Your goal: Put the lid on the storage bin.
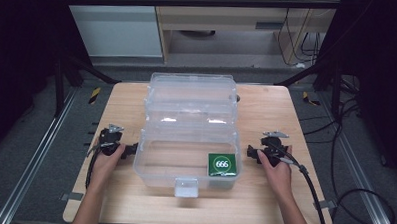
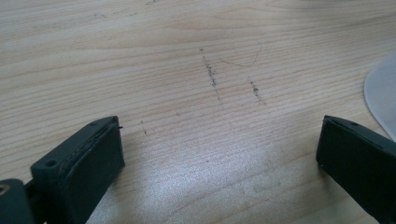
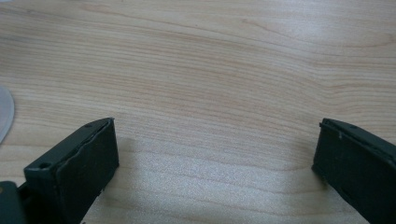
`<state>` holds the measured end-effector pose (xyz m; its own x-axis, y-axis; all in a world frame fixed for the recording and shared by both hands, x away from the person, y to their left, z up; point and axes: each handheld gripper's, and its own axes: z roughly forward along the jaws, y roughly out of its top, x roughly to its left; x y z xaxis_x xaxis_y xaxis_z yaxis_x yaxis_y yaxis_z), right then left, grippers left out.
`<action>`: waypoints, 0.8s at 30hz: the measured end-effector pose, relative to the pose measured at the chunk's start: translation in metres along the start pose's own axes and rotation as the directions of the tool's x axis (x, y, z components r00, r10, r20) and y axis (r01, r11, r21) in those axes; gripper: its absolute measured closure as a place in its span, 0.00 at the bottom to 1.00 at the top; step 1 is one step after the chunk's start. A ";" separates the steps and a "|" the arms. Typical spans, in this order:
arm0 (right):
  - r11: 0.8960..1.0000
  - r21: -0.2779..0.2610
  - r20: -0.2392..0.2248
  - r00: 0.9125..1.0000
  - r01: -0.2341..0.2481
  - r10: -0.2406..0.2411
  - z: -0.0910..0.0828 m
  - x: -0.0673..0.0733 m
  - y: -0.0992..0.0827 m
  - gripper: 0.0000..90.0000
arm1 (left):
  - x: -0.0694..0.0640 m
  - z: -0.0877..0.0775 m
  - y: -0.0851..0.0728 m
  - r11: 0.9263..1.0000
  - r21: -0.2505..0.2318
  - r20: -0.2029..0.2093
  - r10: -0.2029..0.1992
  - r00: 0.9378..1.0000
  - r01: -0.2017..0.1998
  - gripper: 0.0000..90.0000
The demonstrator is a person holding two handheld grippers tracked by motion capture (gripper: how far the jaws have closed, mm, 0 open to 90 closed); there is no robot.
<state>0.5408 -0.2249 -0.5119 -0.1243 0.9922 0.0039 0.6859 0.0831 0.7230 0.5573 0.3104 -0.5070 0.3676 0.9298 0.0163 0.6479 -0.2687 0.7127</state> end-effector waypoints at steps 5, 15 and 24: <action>0.999 0.000 -0.039 0.998 0.042 -0.042 0.001 -0.004 0.001 0.00 | 0.000 -0.004 0.001 0.999 -0.030 -0.012 0.026 1.000 -0.027 0.06; 0.989 -0.023 -0.013 0.989 0.145 -0.146 -0.011 -0.008 0.011 0.18 | 0.006 -0.033 0.002 0.988 -0.148 0.100 0.050 0.994 -0.035 0.04; 0.942 -0.040 -0.036 0.942 0.333 -0.334 -0.080 -0.004 0.046 0.15 | -0.009 -0.068 0.019 0.972 -0.193 0.086 0.156 0.984 -0.138 0.04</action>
<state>0.5156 -0.2328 -0.4229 -0.3718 0.9035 -0.2133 0.5762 0.4047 0.7101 0.5210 0.3145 -0.4463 0.5206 0.8512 0.0671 0.4504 -0.3406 0.8253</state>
